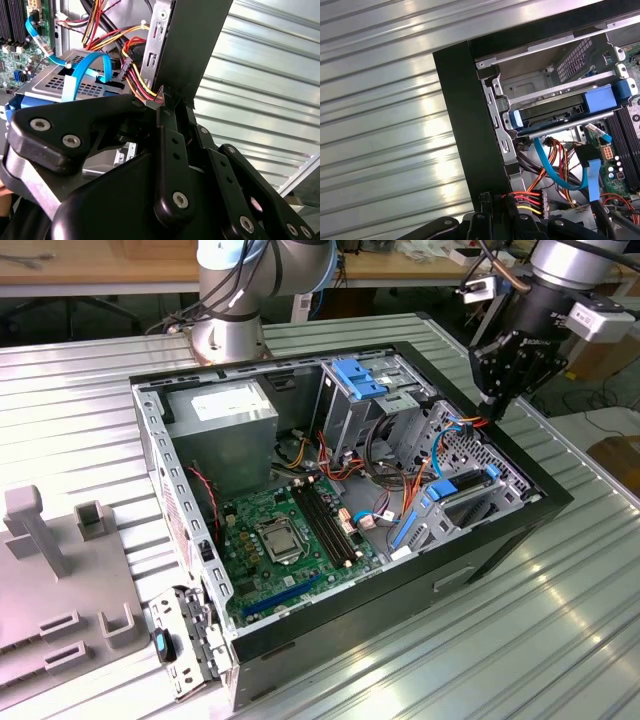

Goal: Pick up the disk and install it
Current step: 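Insert the first disk wire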

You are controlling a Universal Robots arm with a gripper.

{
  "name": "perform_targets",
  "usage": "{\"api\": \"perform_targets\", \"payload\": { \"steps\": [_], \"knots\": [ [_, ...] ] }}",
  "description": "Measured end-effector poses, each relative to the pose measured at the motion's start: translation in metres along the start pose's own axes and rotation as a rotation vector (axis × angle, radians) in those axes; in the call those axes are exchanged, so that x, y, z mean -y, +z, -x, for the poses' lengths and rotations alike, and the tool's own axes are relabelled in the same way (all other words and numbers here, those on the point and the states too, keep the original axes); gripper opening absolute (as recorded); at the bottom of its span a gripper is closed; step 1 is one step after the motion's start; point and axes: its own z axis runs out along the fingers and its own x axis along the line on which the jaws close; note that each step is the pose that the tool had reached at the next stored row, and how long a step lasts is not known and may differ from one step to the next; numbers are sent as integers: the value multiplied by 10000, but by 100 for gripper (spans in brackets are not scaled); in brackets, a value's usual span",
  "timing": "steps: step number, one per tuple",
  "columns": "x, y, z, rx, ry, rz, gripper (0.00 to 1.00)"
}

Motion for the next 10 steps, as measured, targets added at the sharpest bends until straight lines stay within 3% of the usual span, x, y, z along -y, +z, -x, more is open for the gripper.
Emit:
{"api": "perform_targets", "payload": {
  "steps": [6, 7, 10],
  "knots": [
    [1, 0, -4, 0, 1, 1, 23],
    [1, 0, -4, 0, 1, 1, 16],
    [-2, -5, -5, -1, 1, 2, 16]
  ]
}}
